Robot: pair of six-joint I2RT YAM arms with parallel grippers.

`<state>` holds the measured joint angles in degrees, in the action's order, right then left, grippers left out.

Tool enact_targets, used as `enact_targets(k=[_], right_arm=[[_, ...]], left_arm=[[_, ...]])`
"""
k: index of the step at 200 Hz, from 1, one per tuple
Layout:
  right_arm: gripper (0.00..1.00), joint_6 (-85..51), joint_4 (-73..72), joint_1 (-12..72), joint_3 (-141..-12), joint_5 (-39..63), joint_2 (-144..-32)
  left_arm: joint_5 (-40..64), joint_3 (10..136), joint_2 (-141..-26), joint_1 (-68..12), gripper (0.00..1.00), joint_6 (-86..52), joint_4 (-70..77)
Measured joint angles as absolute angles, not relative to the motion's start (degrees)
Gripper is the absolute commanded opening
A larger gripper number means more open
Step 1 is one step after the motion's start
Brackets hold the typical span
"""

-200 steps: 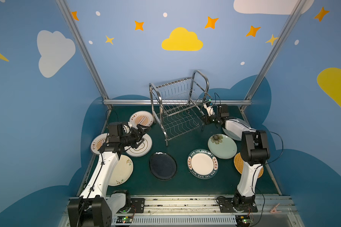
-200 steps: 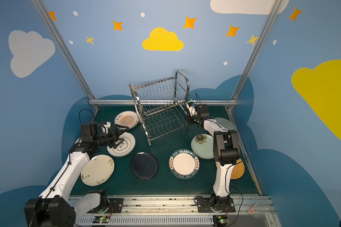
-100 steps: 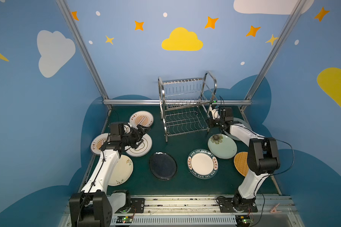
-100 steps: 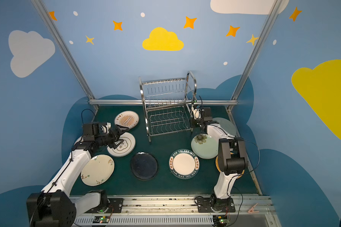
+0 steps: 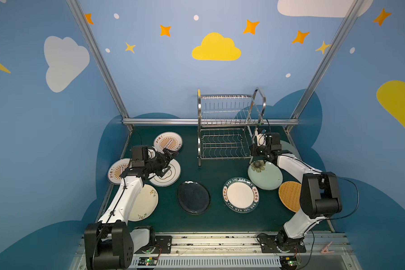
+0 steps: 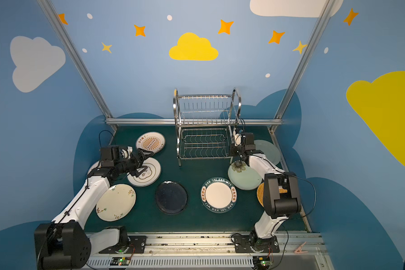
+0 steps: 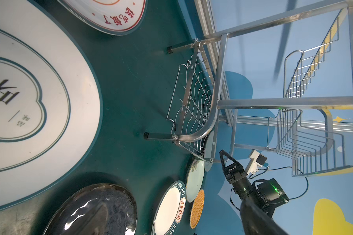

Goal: Load plates into a dish rack
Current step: Rotate the dish rack at the top-center of the table.

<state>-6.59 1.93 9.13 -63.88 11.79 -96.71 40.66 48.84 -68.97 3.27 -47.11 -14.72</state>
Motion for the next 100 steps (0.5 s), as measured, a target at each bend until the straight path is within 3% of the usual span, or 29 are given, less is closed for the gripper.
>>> enact_targets(k=[100], right_arm=[[0.0, -7.4, -2.0, 9.4, -60.9, 13.1, -96.2]], left_arm=[[39.7, 46.9, -68.9, 3.3, 1.0, -47.4, -13.3]])
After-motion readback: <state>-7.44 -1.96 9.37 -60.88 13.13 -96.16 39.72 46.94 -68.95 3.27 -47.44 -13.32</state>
